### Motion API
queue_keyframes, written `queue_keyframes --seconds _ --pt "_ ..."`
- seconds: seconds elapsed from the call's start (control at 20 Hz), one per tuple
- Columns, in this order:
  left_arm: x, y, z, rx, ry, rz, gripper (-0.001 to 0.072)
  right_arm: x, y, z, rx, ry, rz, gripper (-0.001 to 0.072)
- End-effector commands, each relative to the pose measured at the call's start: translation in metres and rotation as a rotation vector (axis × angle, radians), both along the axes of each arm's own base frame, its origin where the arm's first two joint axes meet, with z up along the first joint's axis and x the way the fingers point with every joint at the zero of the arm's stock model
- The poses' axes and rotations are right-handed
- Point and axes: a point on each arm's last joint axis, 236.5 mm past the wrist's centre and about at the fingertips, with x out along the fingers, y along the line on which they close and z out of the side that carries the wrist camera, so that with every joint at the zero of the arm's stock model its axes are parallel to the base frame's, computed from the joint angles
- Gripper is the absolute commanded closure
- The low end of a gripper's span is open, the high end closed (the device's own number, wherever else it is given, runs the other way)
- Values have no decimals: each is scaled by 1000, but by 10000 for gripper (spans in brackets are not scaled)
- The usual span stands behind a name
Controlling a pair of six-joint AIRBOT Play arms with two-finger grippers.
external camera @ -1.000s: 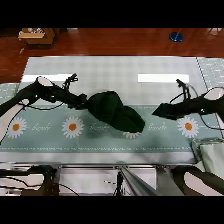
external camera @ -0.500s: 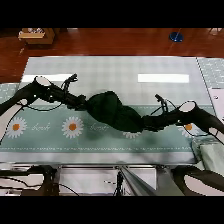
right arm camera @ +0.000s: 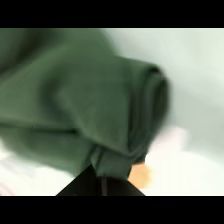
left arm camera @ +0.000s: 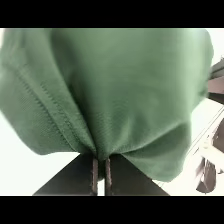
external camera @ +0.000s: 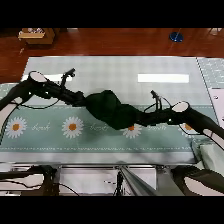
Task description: Fold the shirts.
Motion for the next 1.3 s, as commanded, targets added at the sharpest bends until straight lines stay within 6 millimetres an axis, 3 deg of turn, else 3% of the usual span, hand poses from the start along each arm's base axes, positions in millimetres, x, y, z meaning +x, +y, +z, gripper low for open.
queue_keyframes --seconds 0.0,0.15,0.3,0.45,0.55,0.7,0.85,0.95,1.05,1.25 --pt "27 18 82 -13 -218 58 681 22 -10 93 98 -205 -32 682" --pt "32 45 198 -17 -489 154 681 41 -48 204 102 -488 -149 682" --pt "0 50 299 -30 -725 203 681 37 -84 297 23 -736 -237 682" --pt "-53 46 376 -44 -934 217 681 16 -98 372 -52 -921 -248 683" --pt "-81 57 407 19 -1049 253 681 2 -107 407 -144 -1010 -241 682" --pt "-102 106 419 244 -1122 422 681 -11 -149 435 -374 -1059 -320 683" --pt "-125 142 409 388 -1079 538 682 -30 -191 433 -588 -991 -369 683" --pt "-140 143 395 416 -1023 518 682 -44 -205 432 -662 -953 -377 683" --pt "-153 141 388 420 -988 507 682 -53 -206 437 -672 -952 -377 683" --pt "-186 135 389 413 -999 500 682 -83 -203 440 -691 -908 -341 683"
